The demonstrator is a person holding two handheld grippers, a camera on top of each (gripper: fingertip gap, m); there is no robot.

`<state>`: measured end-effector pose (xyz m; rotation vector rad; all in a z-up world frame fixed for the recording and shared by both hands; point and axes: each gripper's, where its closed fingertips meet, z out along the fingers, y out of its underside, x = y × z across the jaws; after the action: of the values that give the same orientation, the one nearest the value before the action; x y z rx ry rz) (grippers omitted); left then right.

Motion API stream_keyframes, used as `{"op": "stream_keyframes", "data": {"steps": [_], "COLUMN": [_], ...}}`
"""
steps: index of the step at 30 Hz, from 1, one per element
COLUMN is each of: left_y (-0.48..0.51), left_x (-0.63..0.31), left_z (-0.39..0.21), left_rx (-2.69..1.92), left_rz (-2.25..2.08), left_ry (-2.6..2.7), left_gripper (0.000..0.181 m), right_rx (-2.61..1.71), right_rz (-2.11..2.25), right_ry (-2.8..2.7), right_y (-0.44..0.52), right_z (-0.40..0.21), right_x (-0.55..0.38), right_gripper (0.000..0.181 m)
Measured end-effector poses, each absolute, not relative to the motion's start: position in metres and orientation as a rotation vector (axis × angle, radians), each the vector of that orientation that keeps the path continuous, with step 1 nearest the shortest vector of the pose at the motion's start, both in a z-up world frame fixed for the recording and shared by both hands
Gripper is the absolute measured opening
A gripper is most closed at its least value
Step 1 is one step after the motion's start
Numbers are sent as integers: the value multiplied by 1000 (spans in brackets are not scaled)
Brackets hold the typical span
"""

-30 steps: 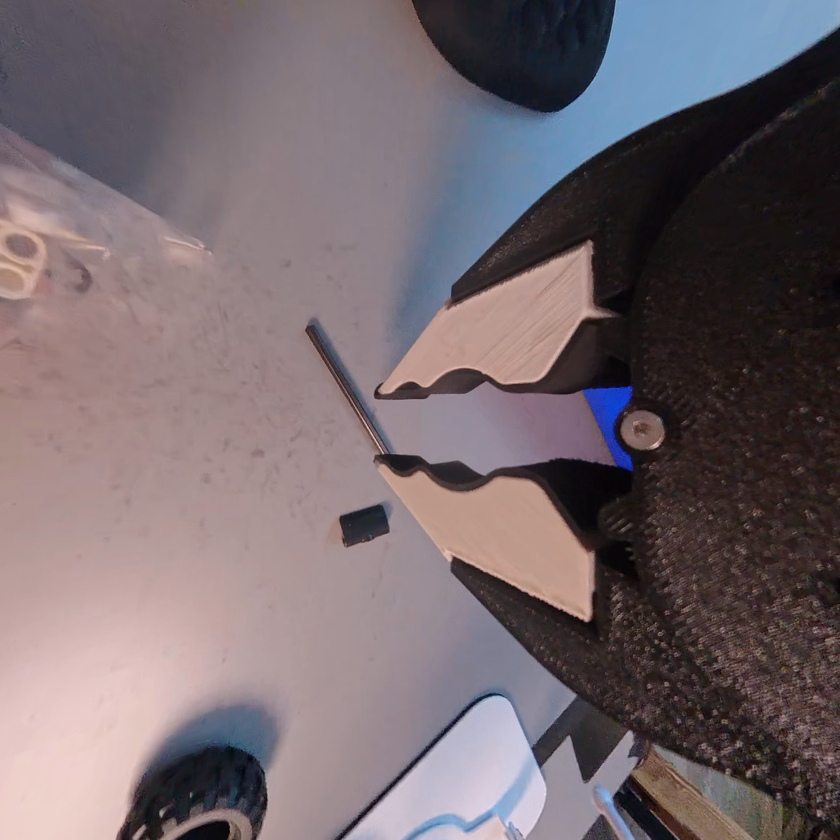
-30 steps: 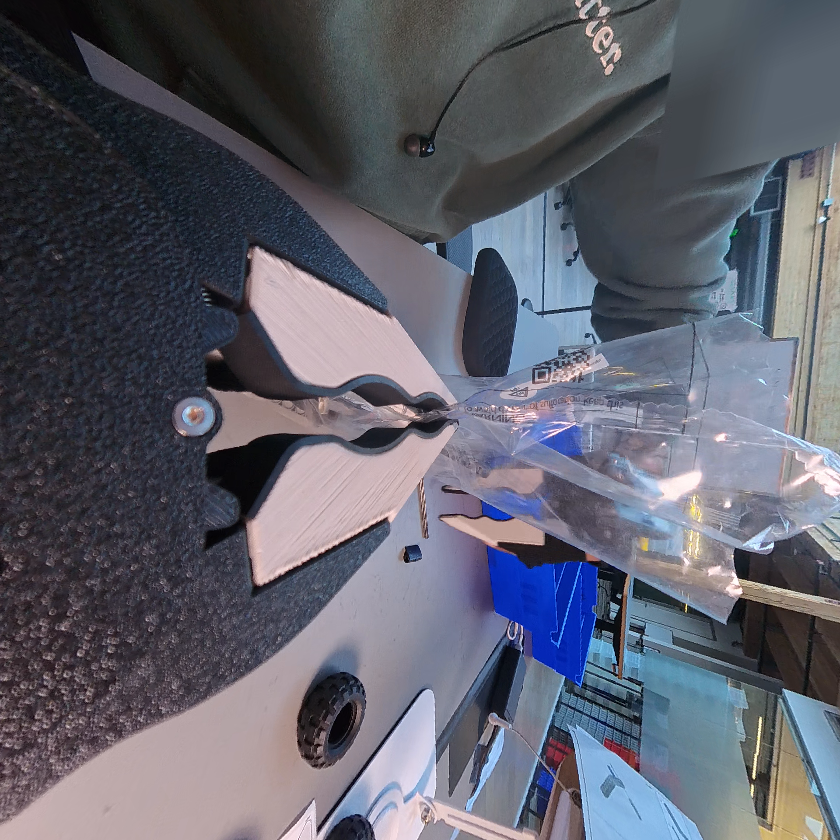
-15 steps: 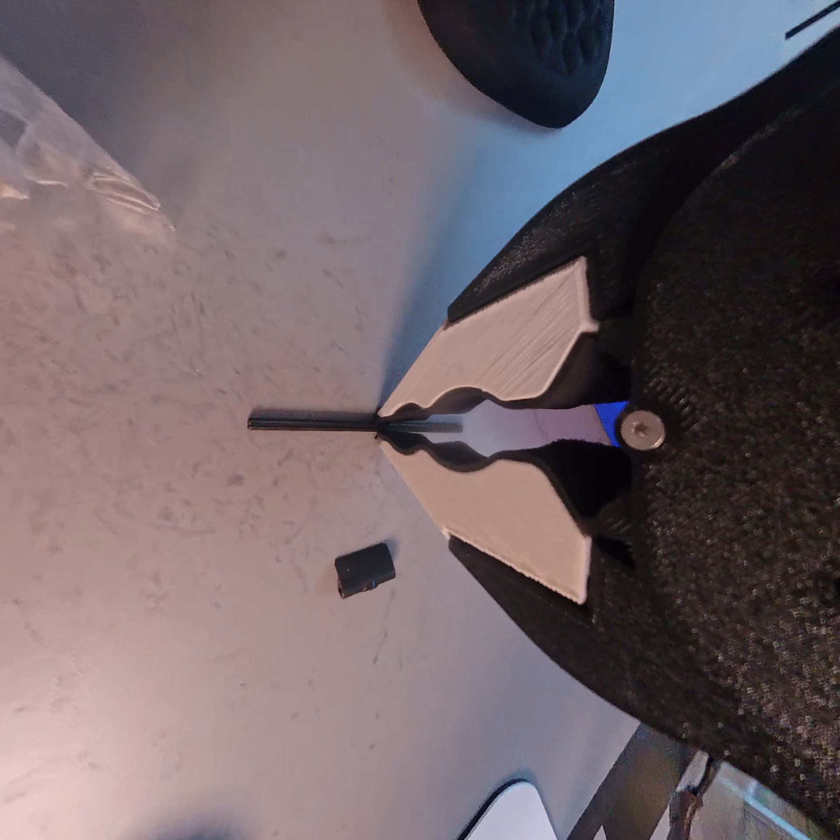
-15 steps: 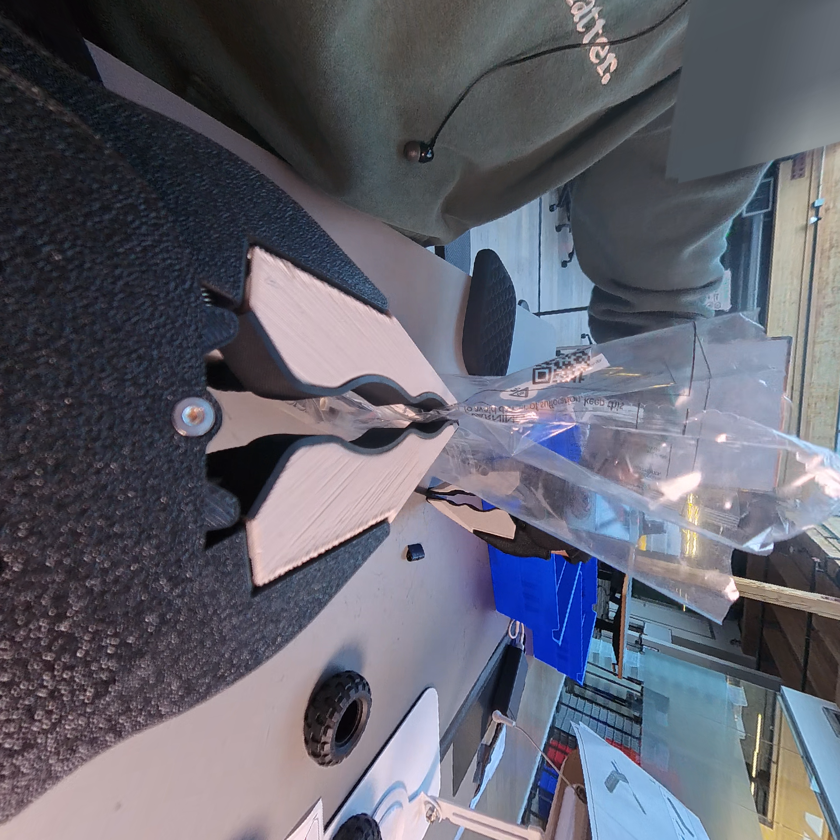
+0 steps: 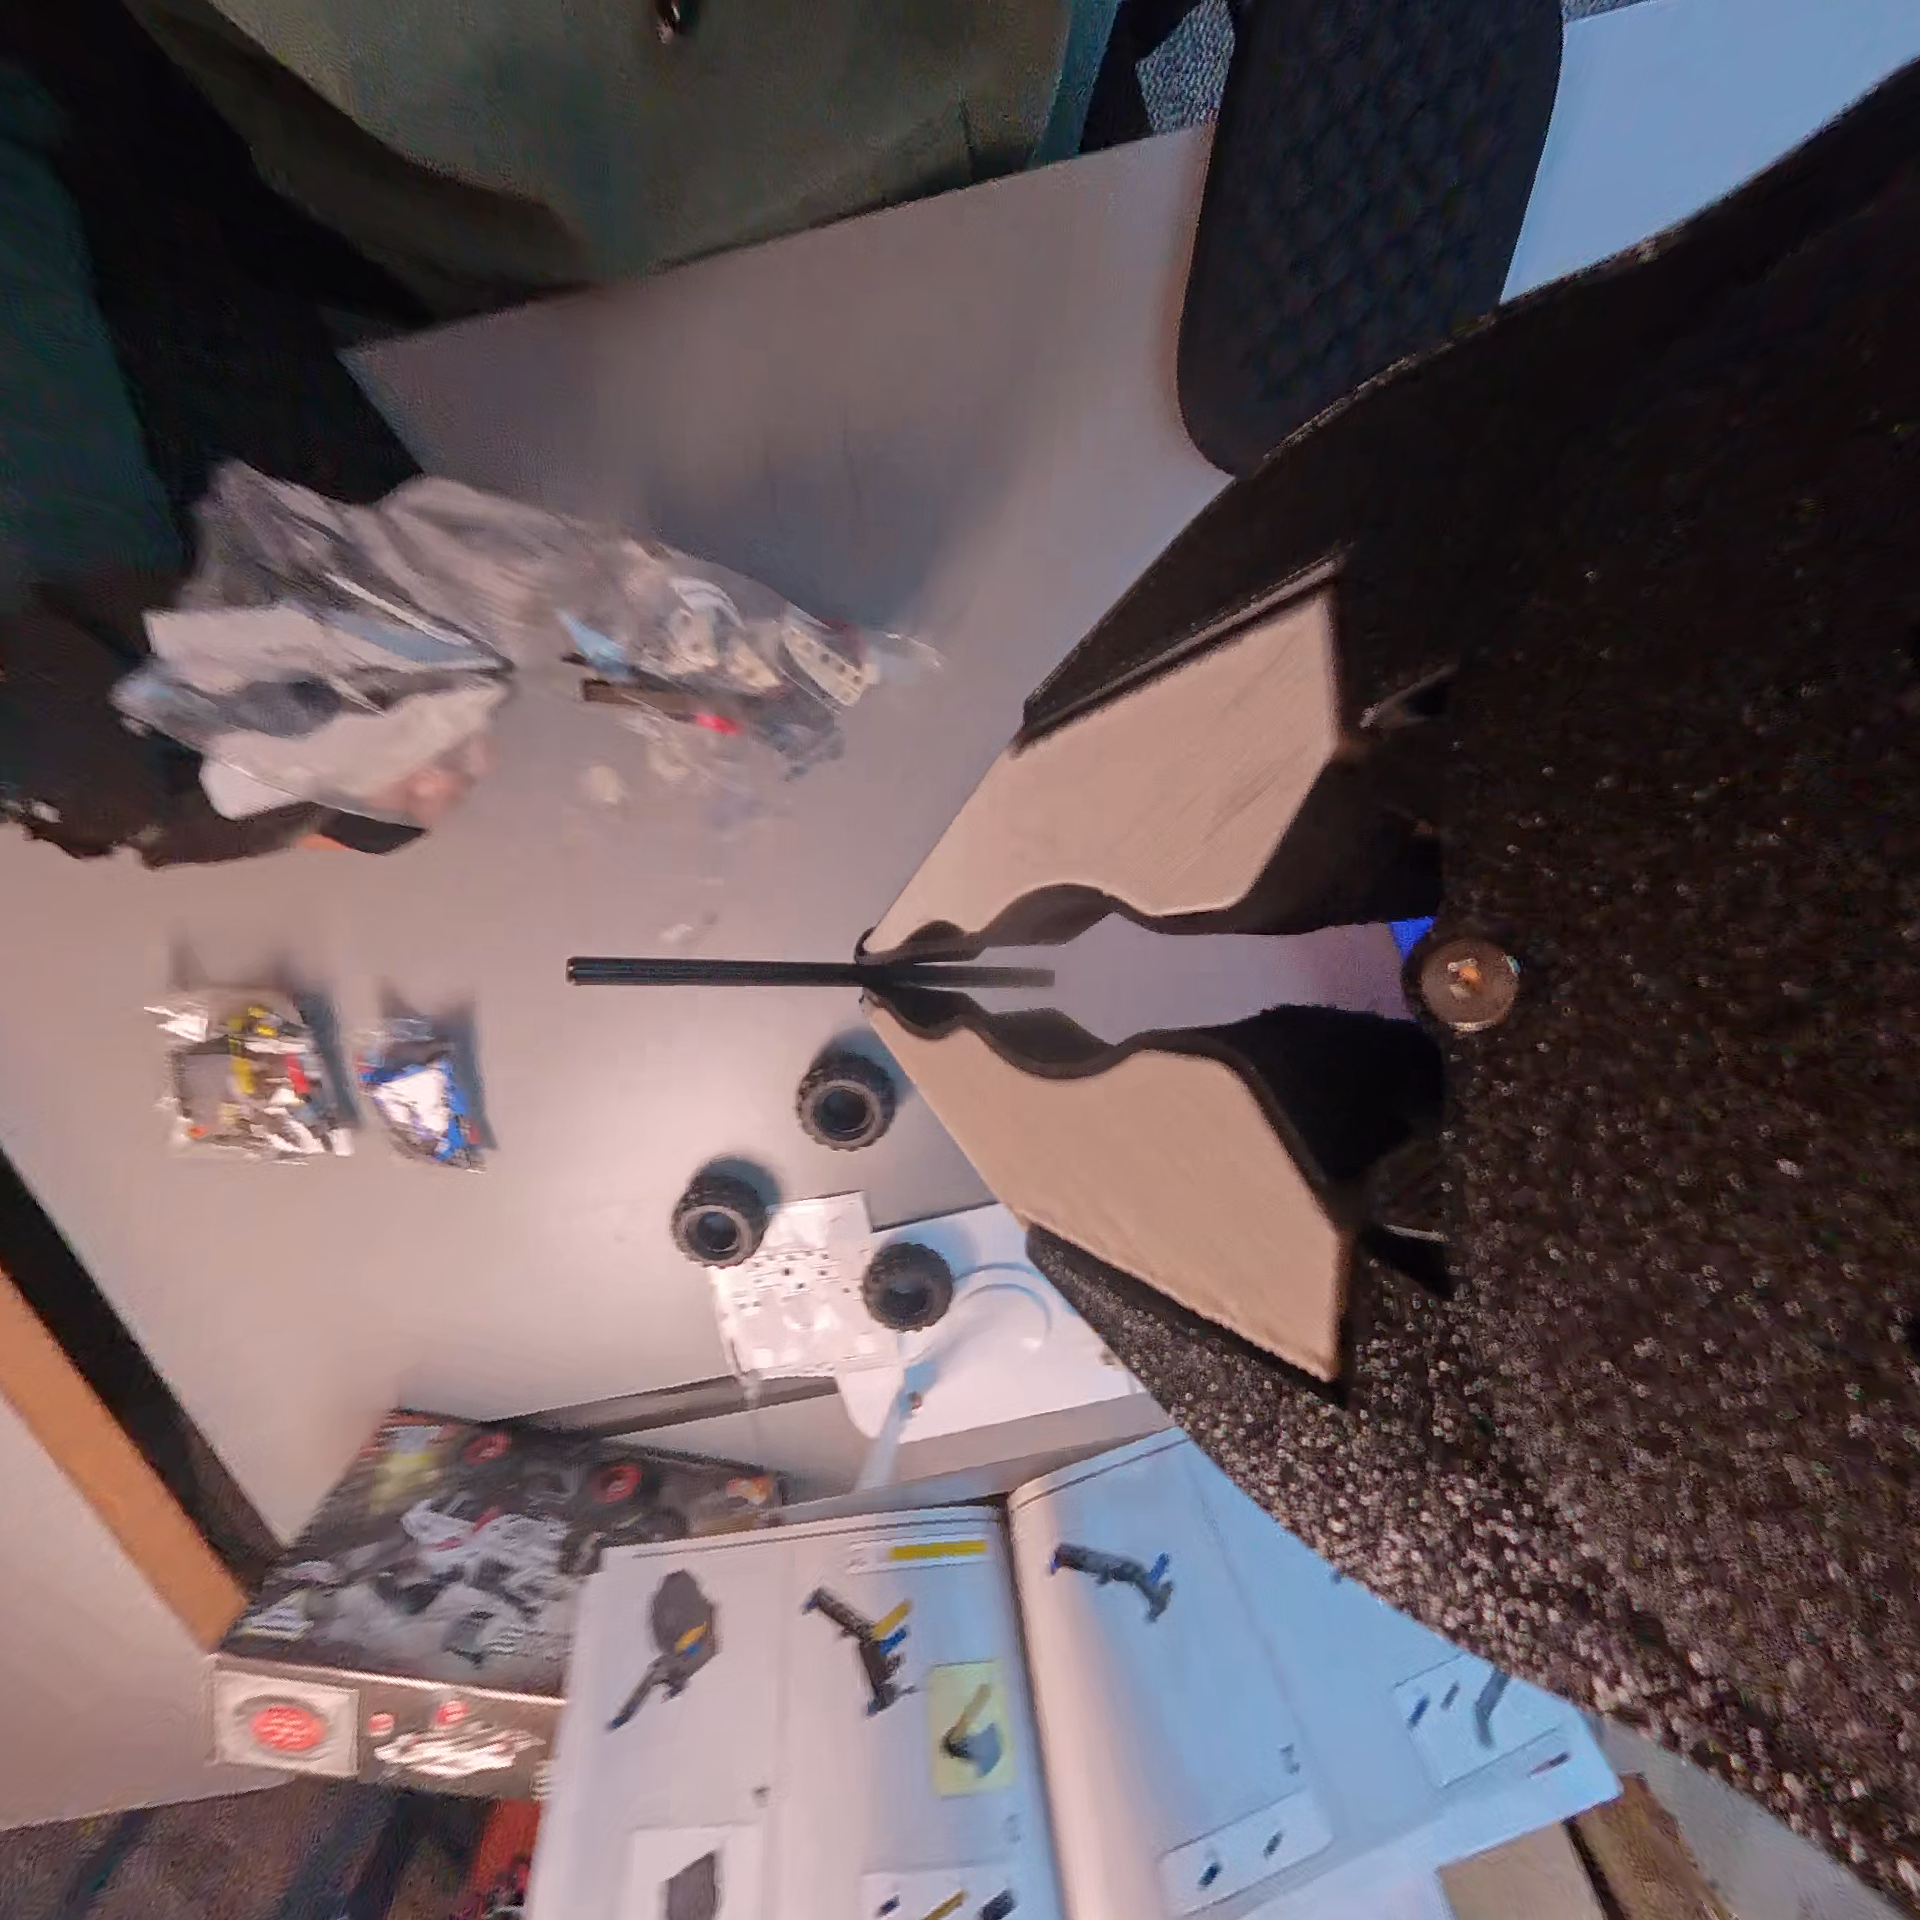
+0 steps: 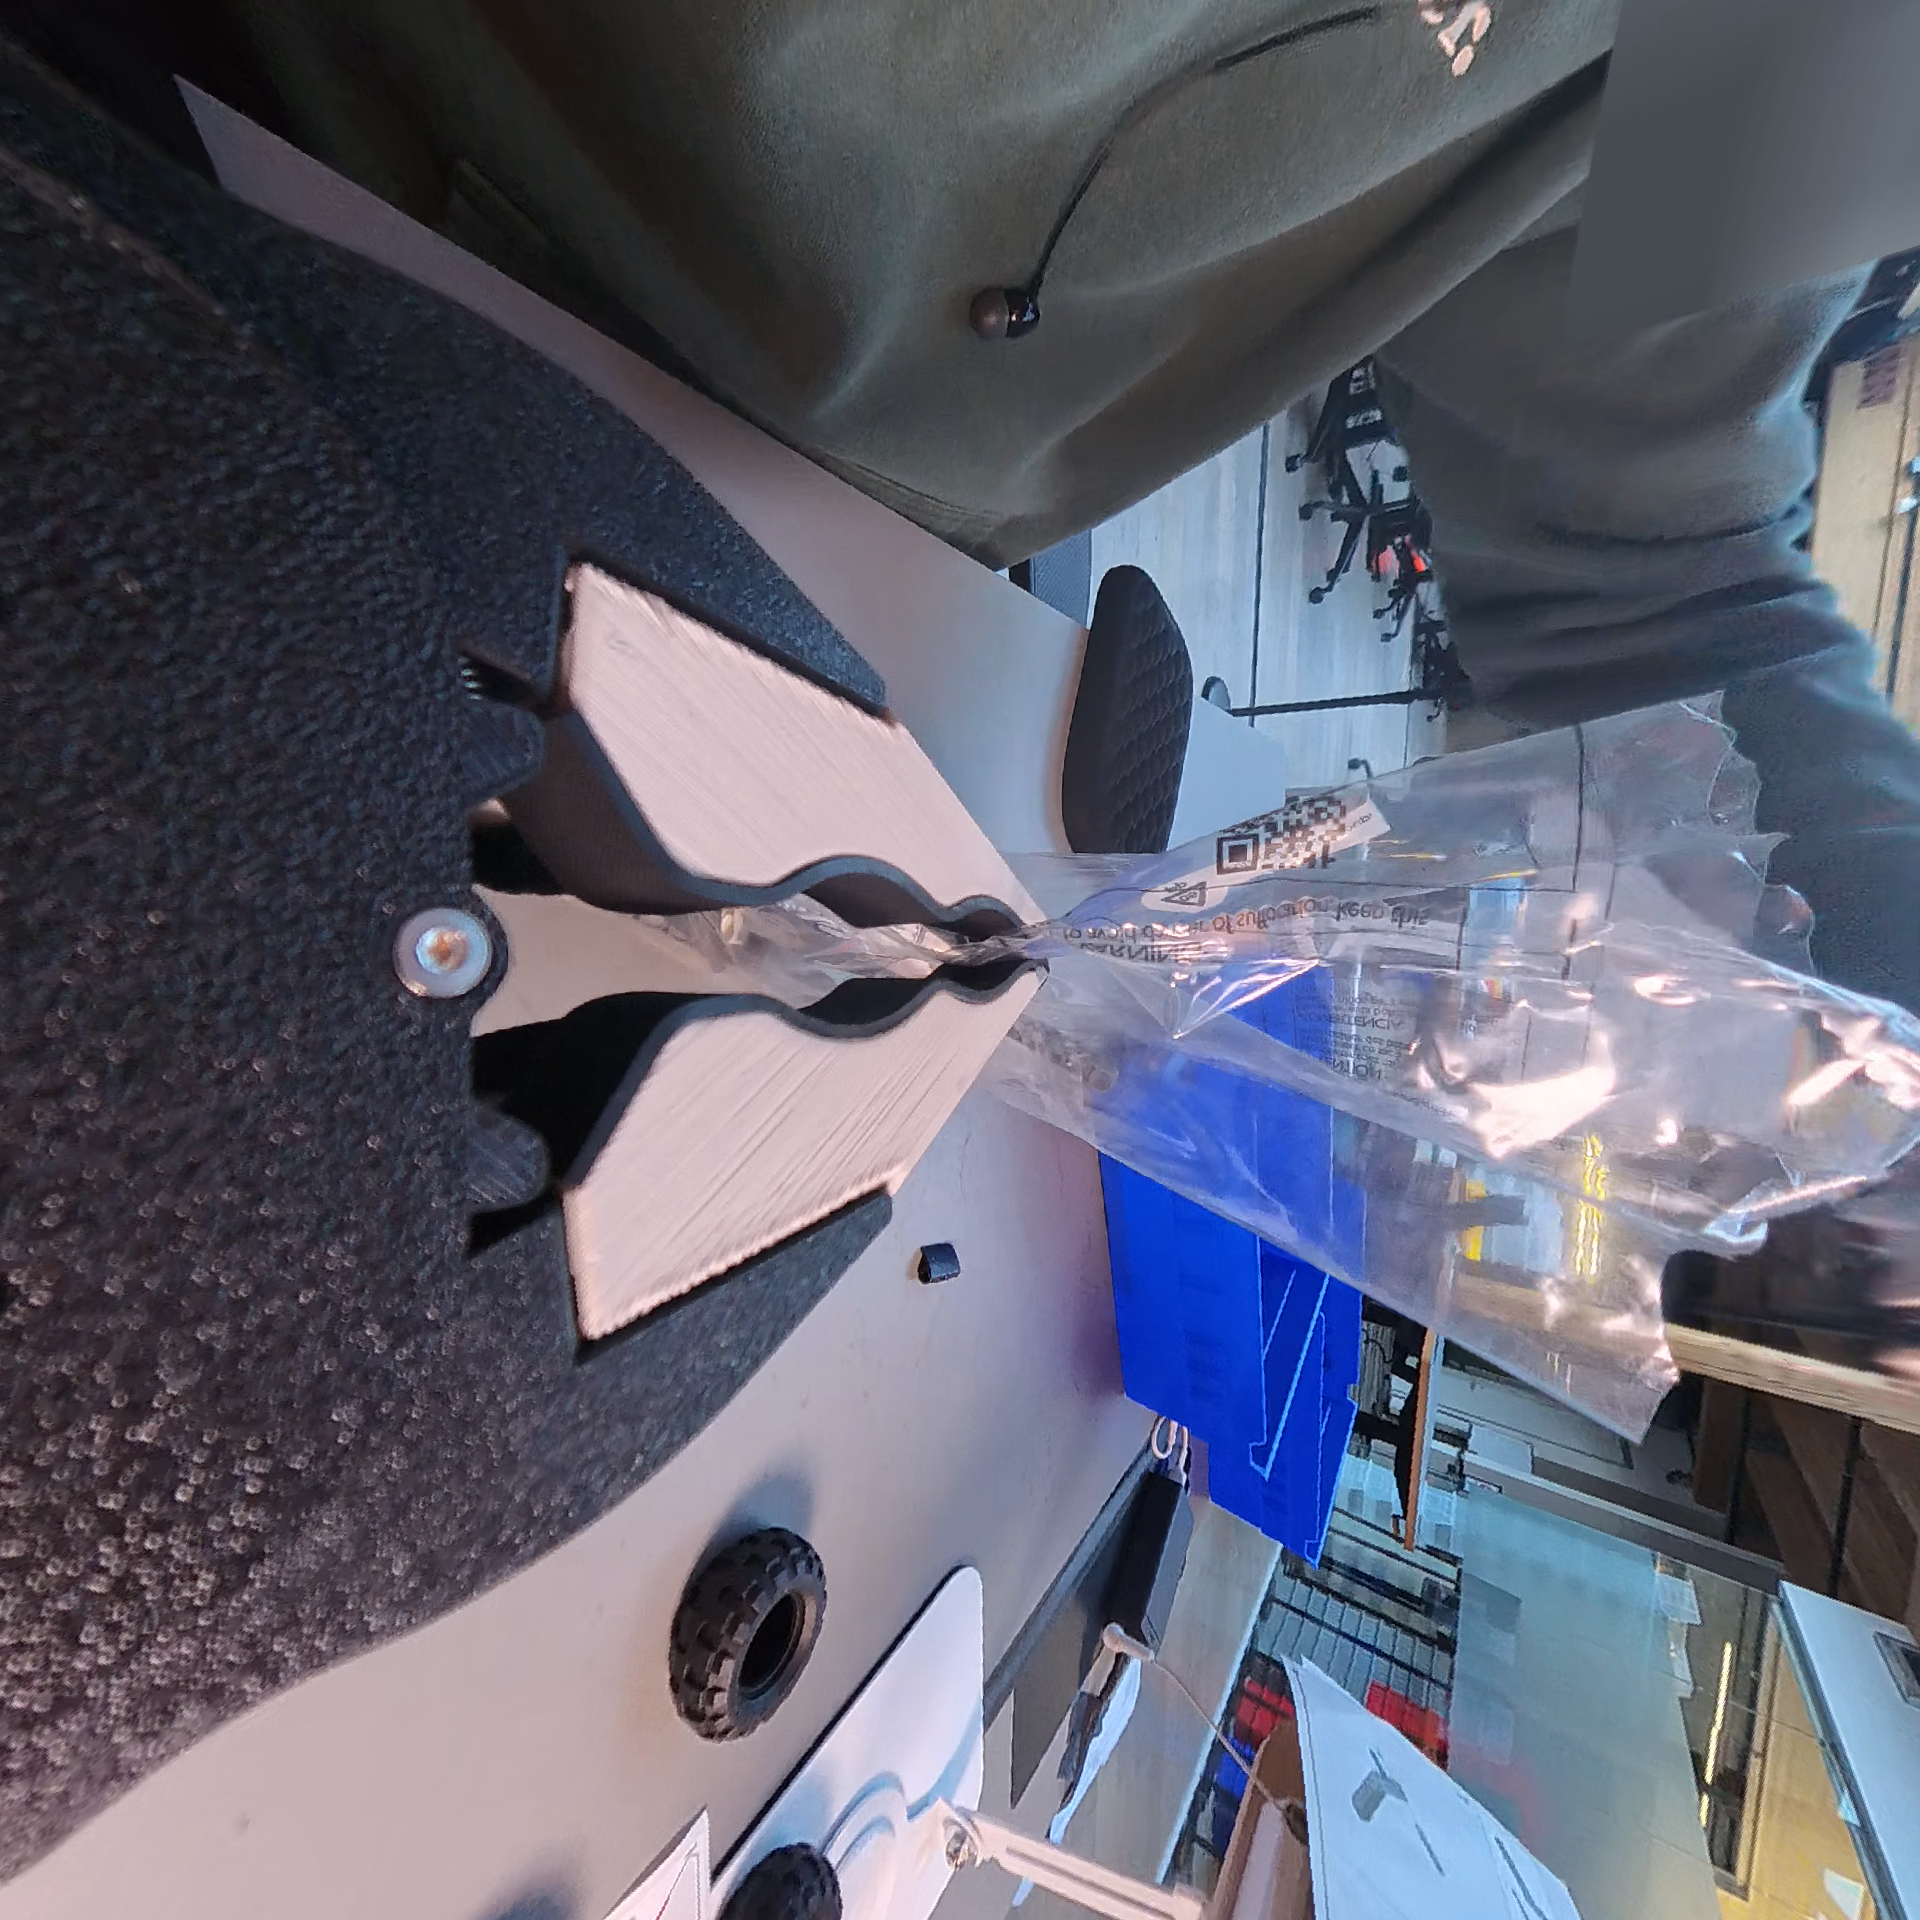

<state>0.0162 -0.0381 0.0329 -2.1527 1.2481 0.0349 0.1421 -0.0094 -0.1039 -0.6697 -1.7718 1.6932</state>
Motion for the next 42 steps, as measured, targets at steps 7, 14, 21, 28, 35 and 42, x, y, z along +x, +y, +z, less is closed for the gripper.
{"op": "stream_keyframes", "data": {"steps": [7, 14, 21, 28, 35, 42], "left_y": [-37, -40, -35, -11, -20, -20], "left_x": [99, 119, 113, -31, -60, -66], "left_z": [37, -8, -7, -38, -204, -243], "left_rx": [-2149, -2254, -2230, -2395, -2599, -2704], "left_rz": [-66, -162, -155, -125, -73, -84], "left_ry": [1557, 1700, 1657, 1018, 1051, 1138], "left_gripper": [3, 3, 15, 18, 30, 14], "right_rx": [-658, -630, -618, -600, -627, -661], "right_rz": [1664, 1653, 1638, 1635, 1672, 1680], "right_ry": [-1775, -1784, -1789, -1802, -1788, -1769], "right_y": [-14, -17, -18, -18, -14, -10], "right_z": [-104, -104, -104, -105, -106, -107], "right_x": [142, 144, 146, 150, 149, 146], "right_gripper": [0, 0, 1, 1, 0, 0]}}
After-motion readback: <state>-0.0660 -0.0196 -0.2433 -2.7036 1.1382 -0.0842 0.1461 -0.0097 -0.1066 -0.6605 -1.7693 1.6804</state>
